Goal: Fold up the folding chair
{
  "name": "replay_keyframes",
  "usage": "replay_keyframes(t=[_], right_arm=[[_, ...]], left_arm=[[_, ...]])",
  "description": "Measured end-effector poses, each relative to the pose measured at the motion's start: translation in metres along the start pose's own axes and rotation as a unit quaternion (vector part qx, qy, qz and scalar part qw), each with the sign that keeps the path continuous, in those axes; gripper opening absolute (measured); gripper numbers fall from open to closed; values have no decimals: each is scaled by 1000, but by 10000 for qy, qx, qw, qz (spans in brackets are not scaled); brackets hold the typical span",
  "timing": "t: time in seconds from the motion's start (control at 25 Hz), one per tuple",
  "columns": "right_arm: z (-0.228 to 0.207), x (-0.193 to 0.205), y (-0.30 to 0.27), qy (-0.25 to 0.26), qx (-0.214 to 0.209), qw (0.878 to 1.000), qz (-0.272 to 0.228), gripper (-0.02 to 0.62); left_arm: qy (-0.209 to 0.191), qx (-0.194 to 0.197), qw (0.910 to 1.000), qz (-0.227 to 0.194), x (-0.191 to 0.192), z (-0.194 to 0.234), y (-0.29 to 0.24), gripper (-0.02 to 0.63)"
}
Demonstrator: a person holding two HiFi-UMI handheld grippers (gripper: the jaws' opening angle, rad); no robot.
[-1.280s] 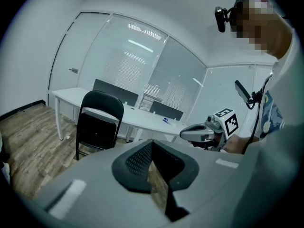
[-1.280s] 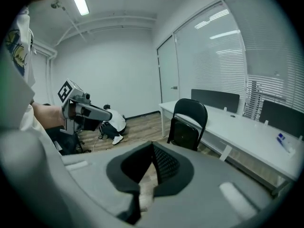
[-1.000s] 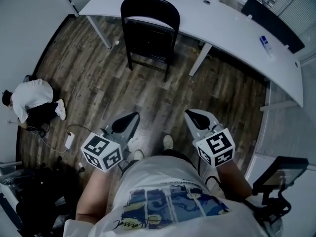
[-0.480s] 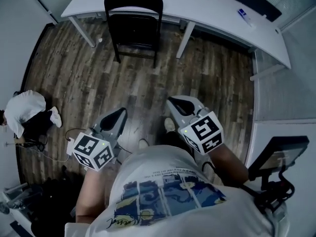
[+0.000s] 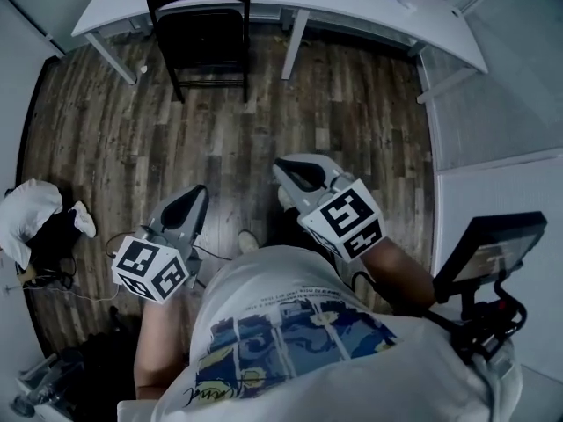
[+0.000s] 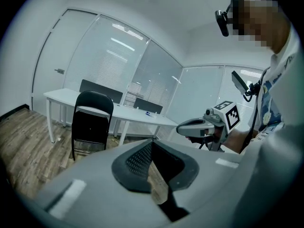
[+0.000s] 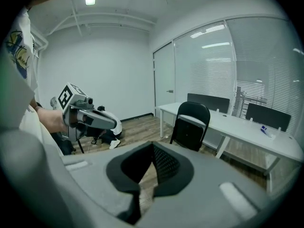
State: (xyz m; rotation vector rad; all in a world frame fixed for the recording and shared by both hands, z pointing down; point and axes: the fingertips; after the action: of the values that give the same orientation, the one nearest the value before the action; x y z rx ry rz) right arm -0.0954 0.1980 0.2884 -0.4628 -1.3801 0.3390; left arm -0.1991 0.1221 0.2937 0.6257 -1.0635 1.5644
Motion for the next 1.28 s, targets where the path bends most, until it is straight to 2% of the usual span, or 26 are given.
replay_keyframes(t=[0.52, 1.28], right_arm=[[3, 10, 12, -87, 89, 9999, 117, 3], [14, 4, 9, 90, -67, 9999, 68, 2]], left_arm=[[89, 225, 9997, 106, 13, -5, -16, 5], [134, 110, 9998, 57, 17, -1, -7, 5]])
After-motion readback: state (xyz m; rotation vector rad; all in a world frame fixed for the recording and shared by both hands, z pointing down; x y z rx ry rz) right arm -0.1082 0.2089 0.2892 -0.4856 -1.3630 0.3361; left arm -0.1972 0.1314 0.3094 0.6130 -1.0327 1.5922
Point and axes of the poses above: the fingertips, and each gripper's own axes: y backward along the fingers, z to its left, x out of its underside, and after that the axes turned 8 degrees about y, right-handed
